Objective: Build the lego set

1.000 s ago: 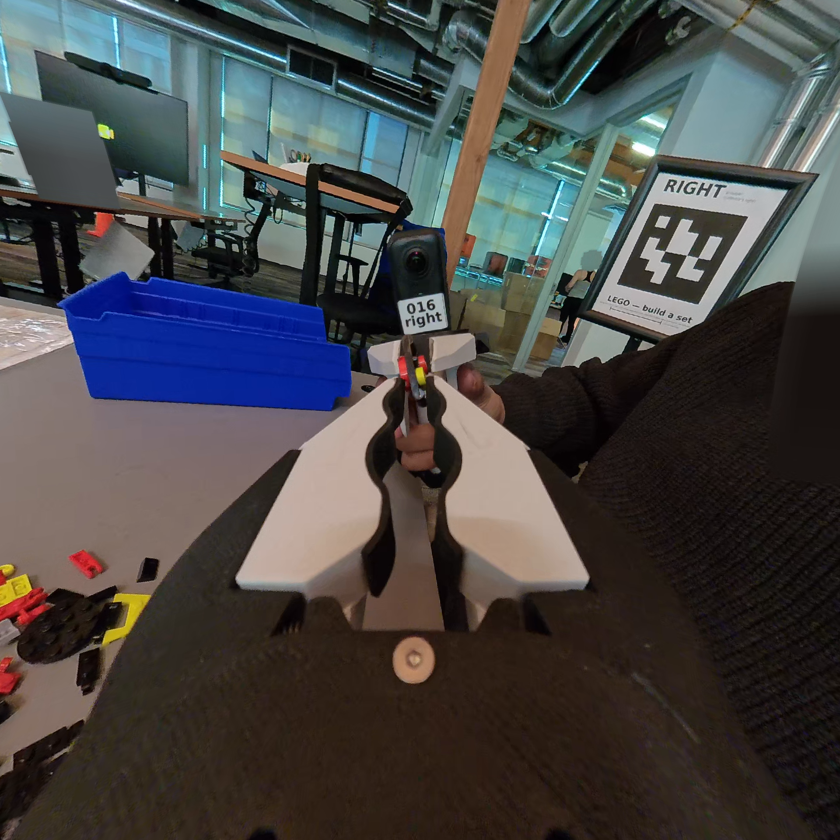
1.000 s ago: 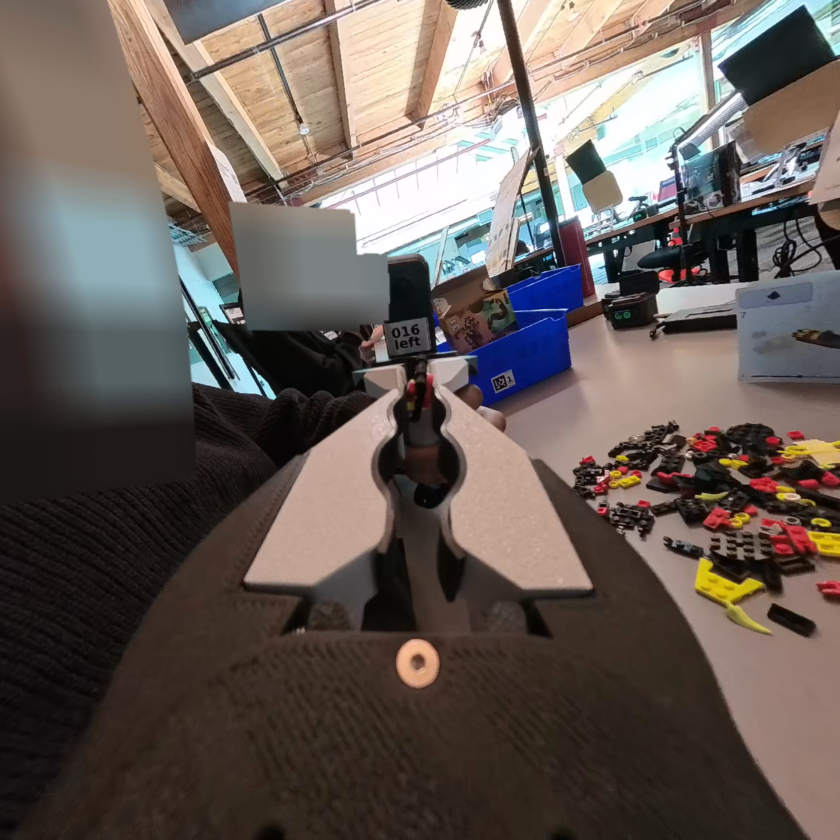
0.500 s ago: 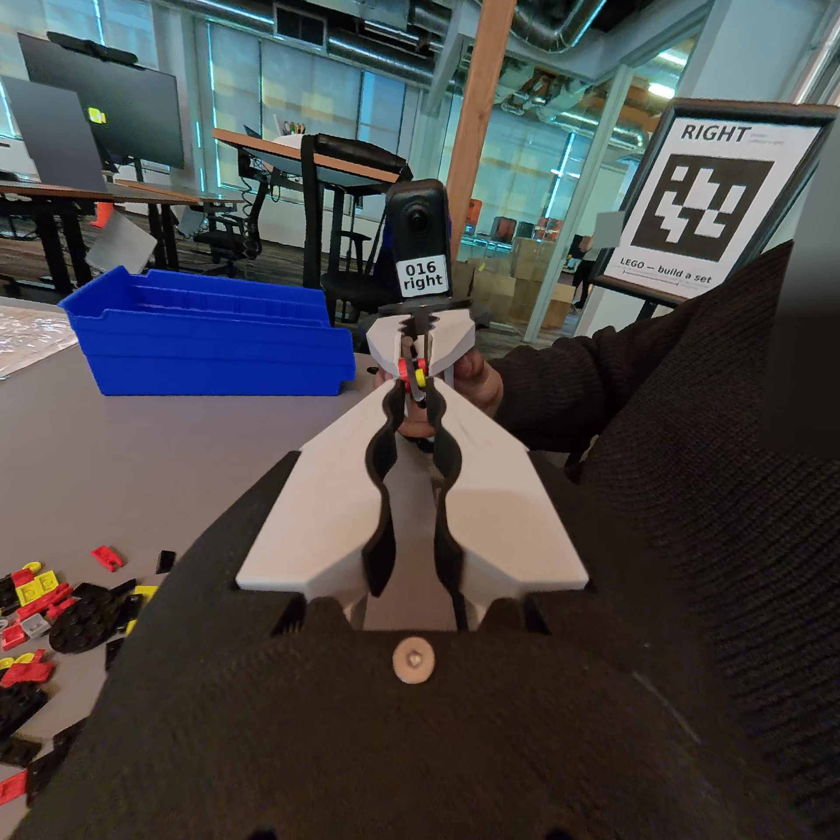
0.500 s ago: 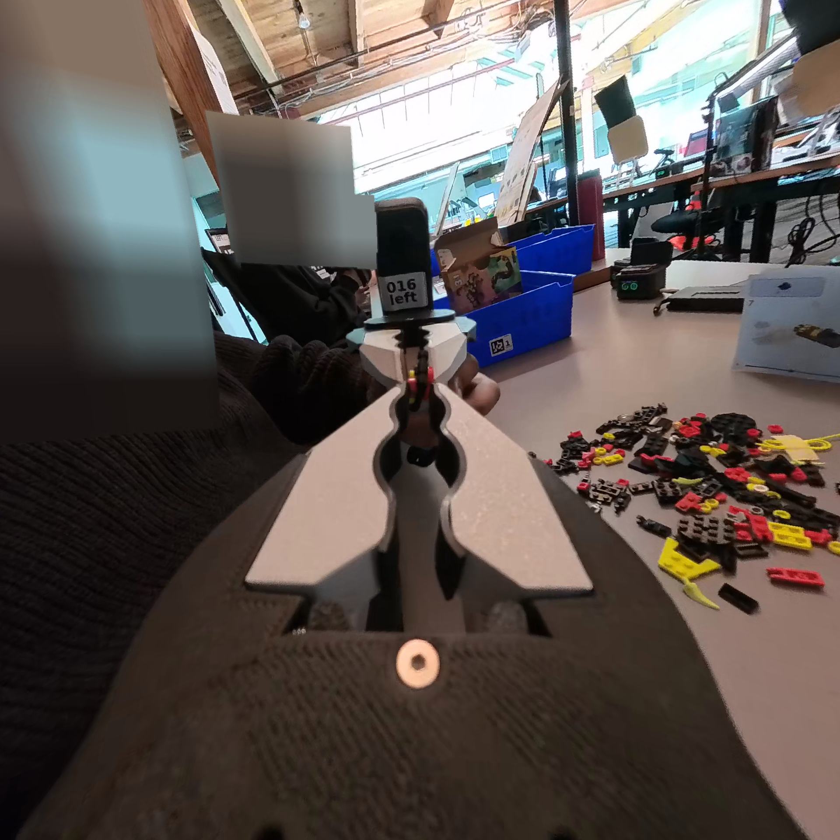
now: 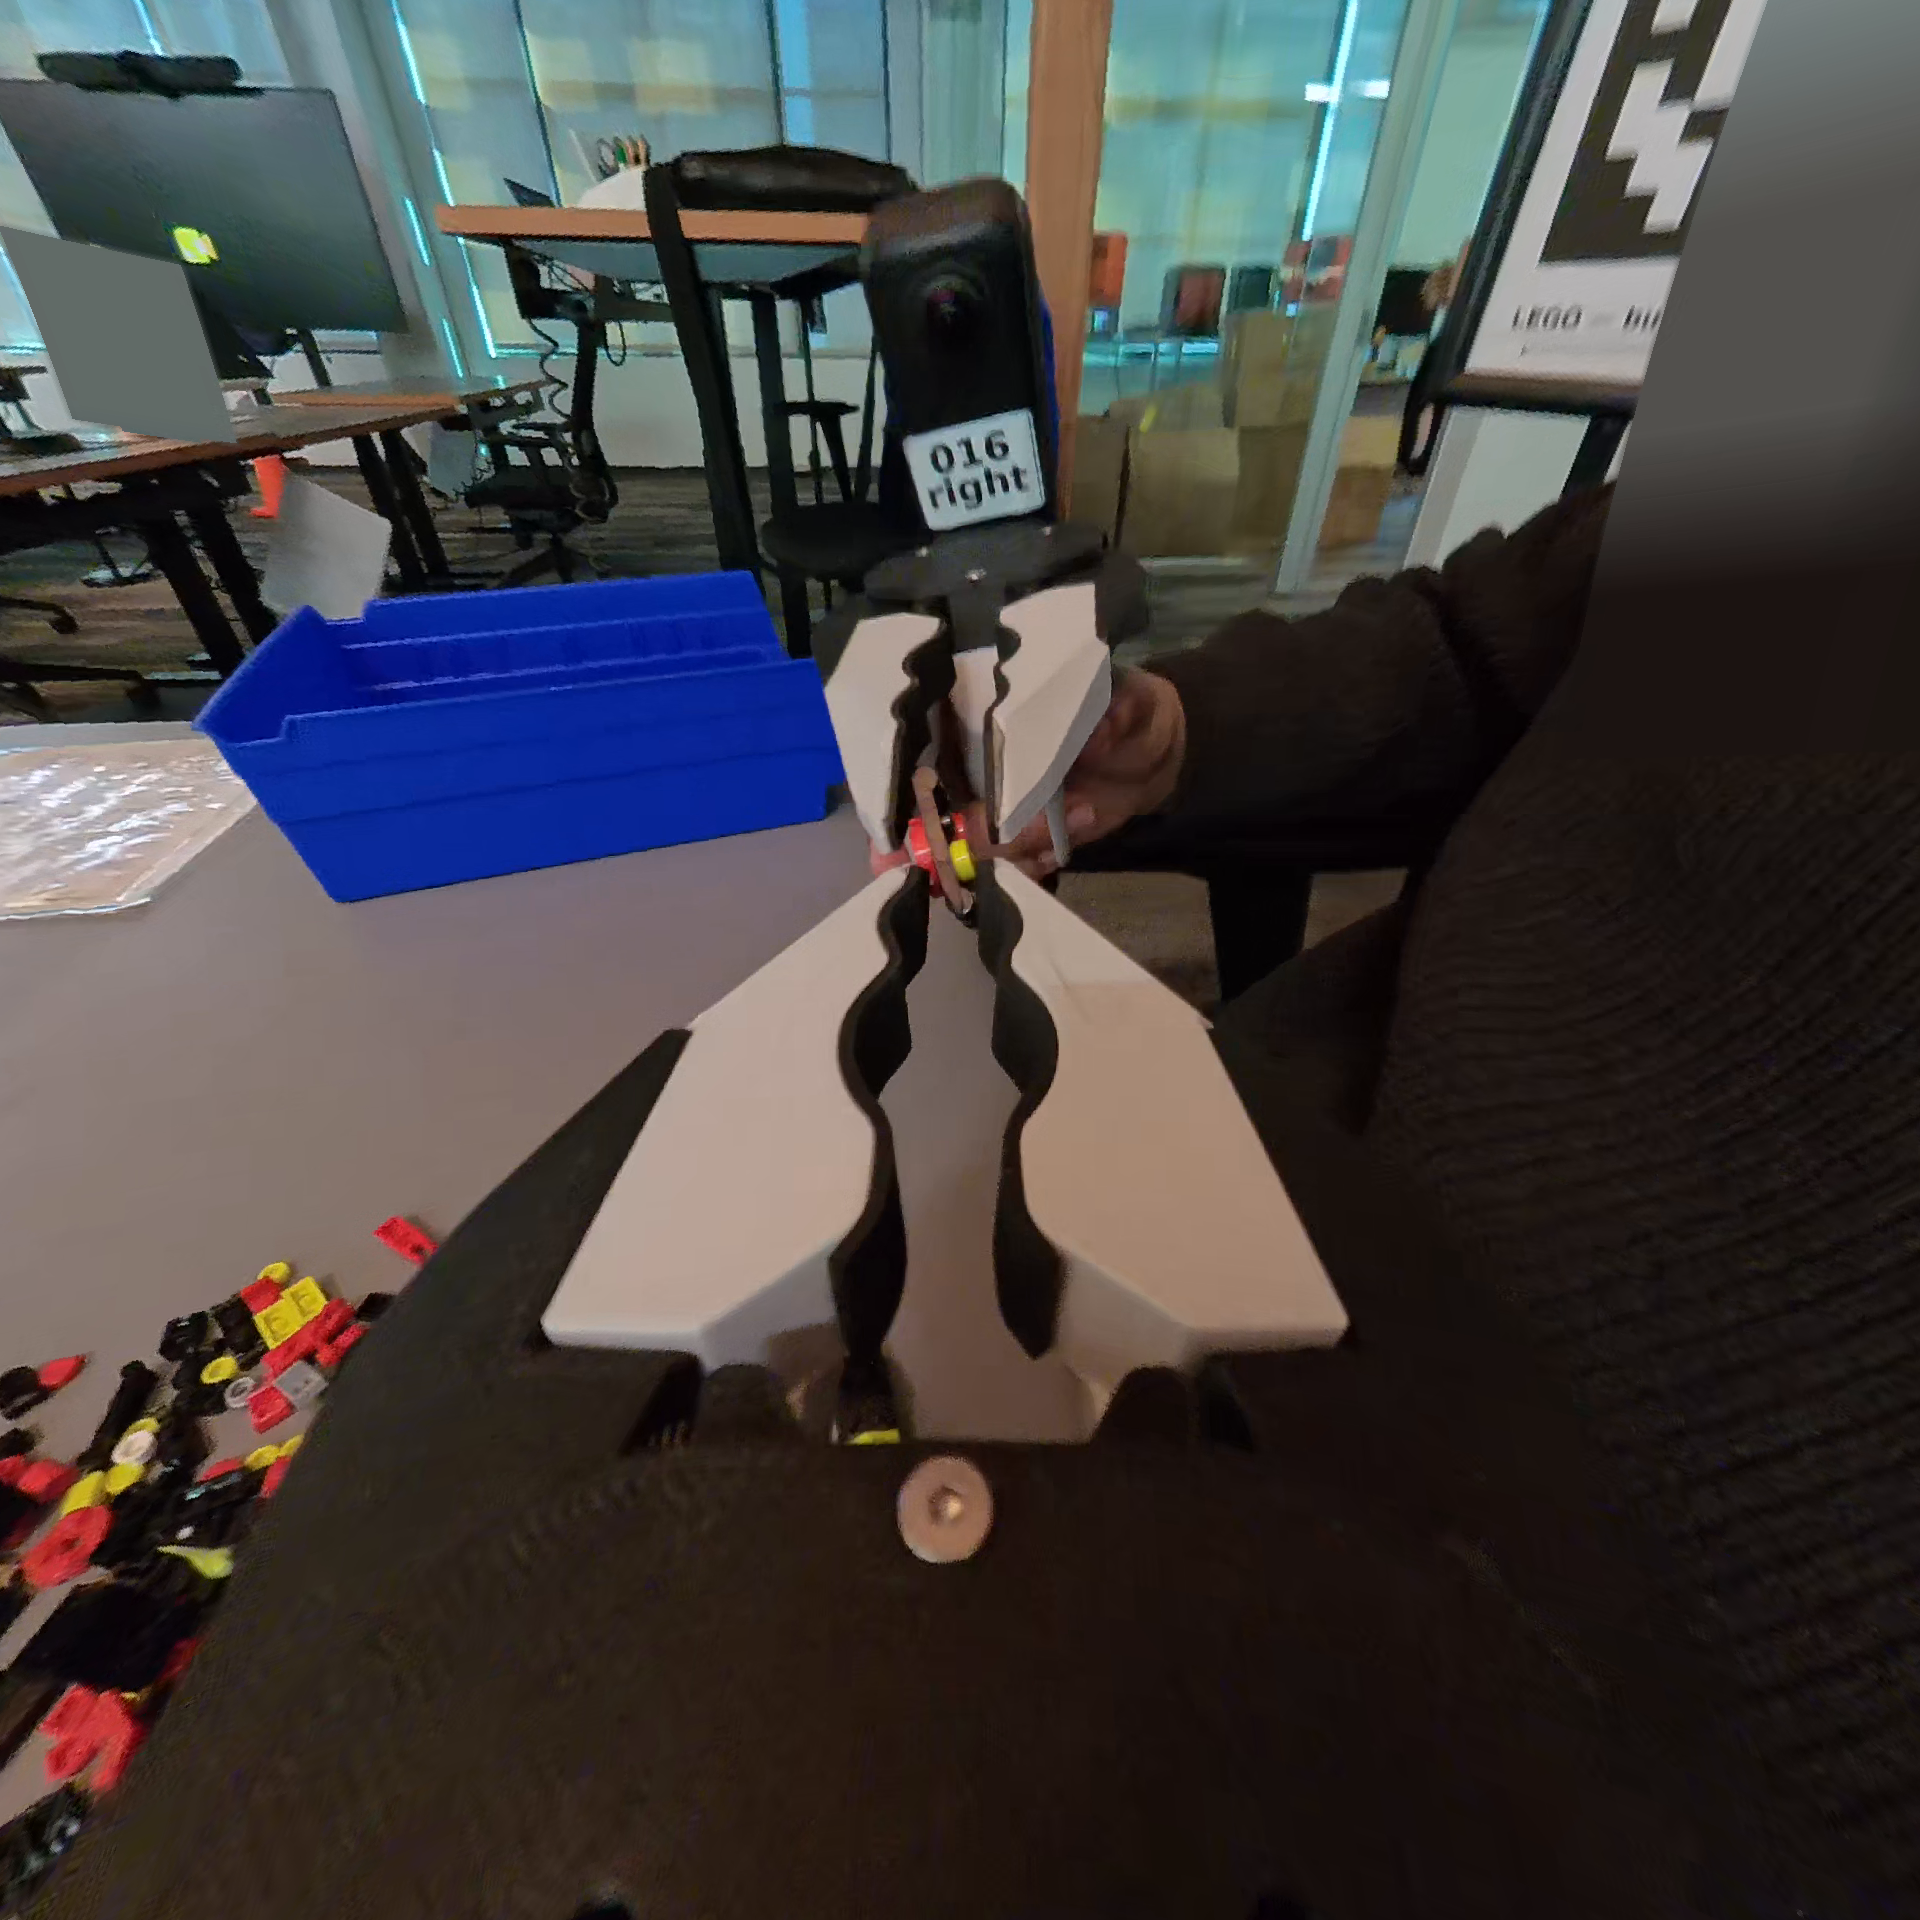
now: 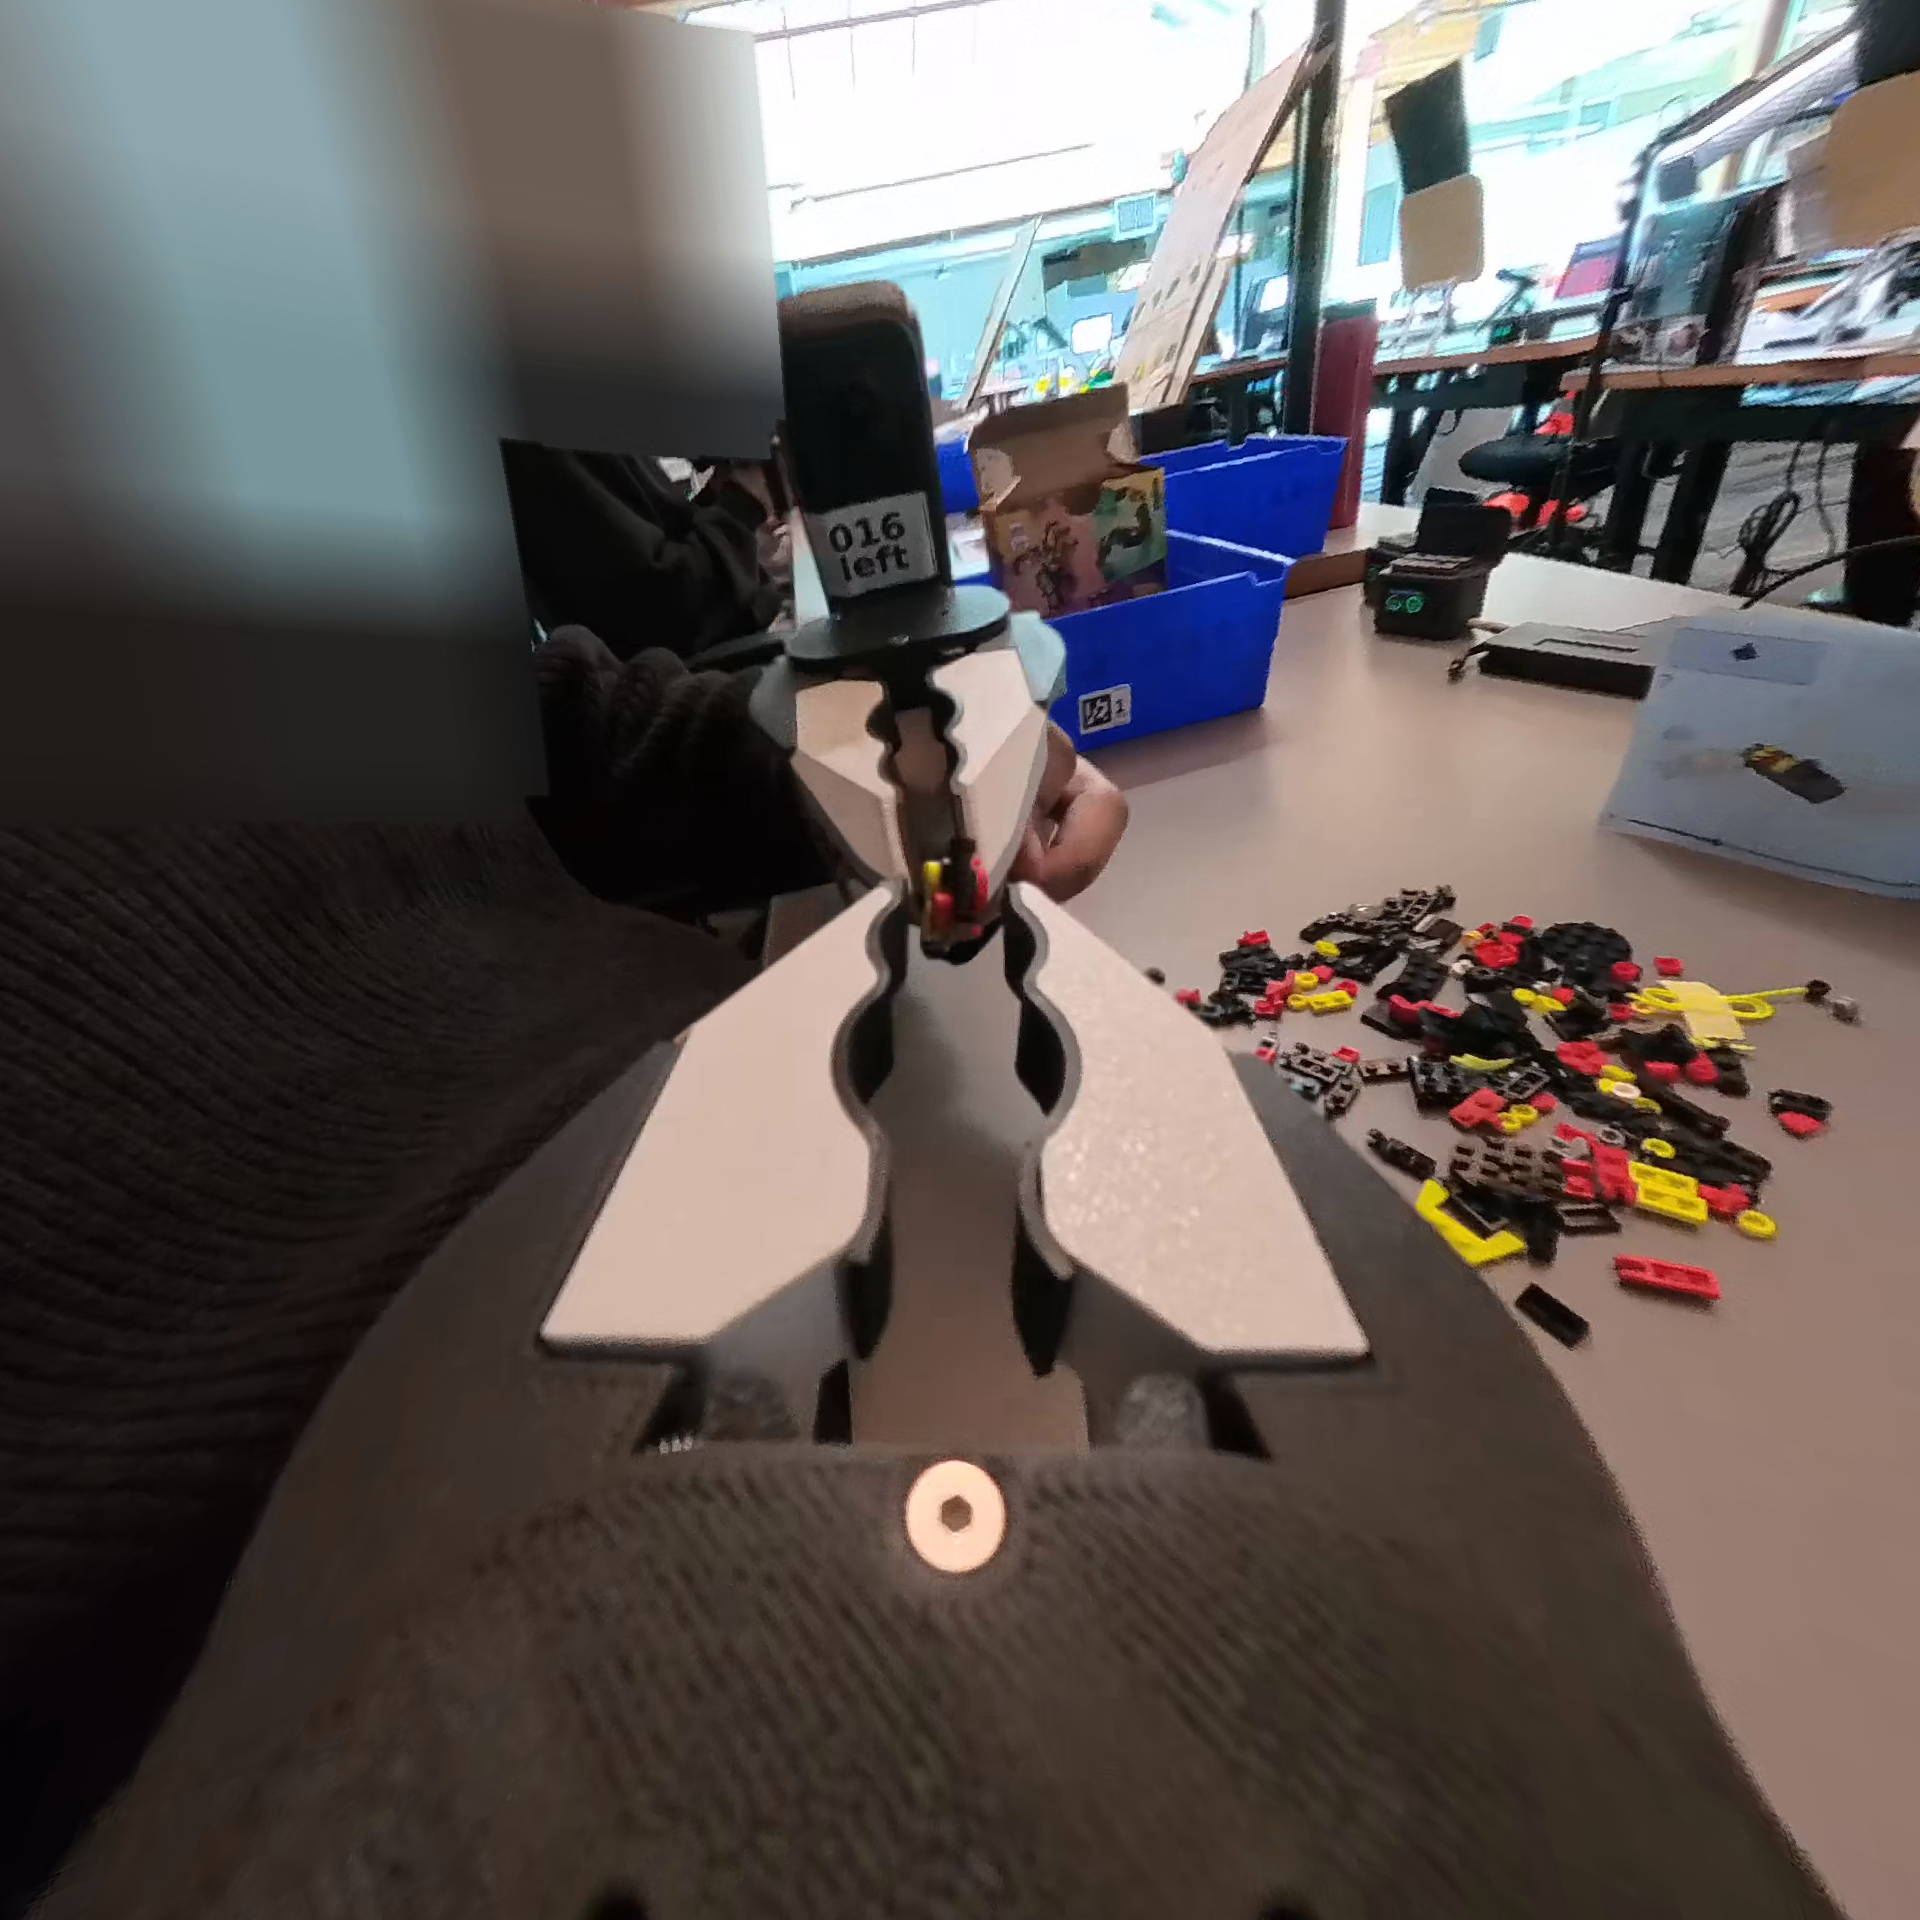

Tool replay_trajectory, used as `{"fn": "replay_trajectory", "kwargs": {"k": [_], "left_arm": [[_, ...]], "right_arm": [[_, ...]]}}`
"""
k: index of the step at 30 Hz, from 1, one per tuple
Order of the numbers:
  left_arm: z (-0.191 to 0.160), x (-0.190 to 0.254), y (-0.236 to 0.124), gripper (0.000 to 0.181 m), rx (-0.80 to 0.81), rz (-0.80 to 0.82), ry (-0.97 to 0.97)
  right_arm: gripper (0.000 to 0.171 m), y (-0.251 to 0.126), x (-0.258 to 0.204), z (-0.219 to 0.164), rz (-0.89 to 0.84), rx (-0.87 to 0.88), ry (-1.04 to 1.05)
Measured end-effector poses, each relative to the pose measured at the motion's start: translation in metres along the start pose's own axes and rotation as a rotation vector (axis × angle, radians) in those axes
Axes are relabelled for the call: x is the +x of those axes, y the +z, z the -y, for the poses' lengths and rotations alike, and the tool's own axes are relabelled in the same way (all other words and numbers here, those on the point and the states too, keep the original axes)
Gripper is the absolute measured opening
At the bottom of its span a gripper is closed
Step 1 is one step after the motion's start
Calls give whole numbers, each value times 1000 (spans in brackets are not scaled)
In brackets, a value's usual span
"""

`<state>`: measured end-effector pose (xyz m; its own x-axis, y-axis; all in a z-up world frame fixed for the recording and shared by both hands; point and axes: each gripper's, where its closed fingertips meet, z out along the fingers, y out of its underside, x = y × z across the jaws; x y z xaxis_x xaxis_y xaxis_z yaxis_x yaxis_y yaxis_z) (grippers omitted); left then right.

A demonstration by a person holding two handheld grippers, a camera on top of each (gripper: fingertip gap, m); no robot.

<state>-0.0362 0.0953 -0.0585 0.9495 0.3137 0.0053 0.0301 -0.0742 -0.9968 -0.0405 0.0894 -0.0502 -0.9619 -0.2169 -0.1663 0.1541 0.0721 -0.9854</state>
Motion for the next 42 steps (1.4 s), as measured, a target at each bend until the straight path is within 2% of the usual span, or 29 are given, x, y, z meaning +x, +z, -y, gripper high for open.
{"fn": "replay_trajectory", "kwargs": {"k": [4, 17, 23, 31, 42], "left_arm": [[-7, 7, 3, 8, -44, -6, 72], [-20, 20, 6, 8, -107, -64, 163], [-25, 23, 7, 8, -123, -76, 169], [-26, 24, 7, 8, -123, -85, 158], [-29, 24, 8, 8, -130, -85, 152]], "right_arm": [[9, 0, -7, -11, 35, -89, -68], [16, -11, -16, -29, 35, -282, -350], [9, -8, -20, -38, 26, -344, -425], [9, -8, -20, -40, -3, -404, -507], [9, -9, -18, -44, -20, -444, -487]]}}
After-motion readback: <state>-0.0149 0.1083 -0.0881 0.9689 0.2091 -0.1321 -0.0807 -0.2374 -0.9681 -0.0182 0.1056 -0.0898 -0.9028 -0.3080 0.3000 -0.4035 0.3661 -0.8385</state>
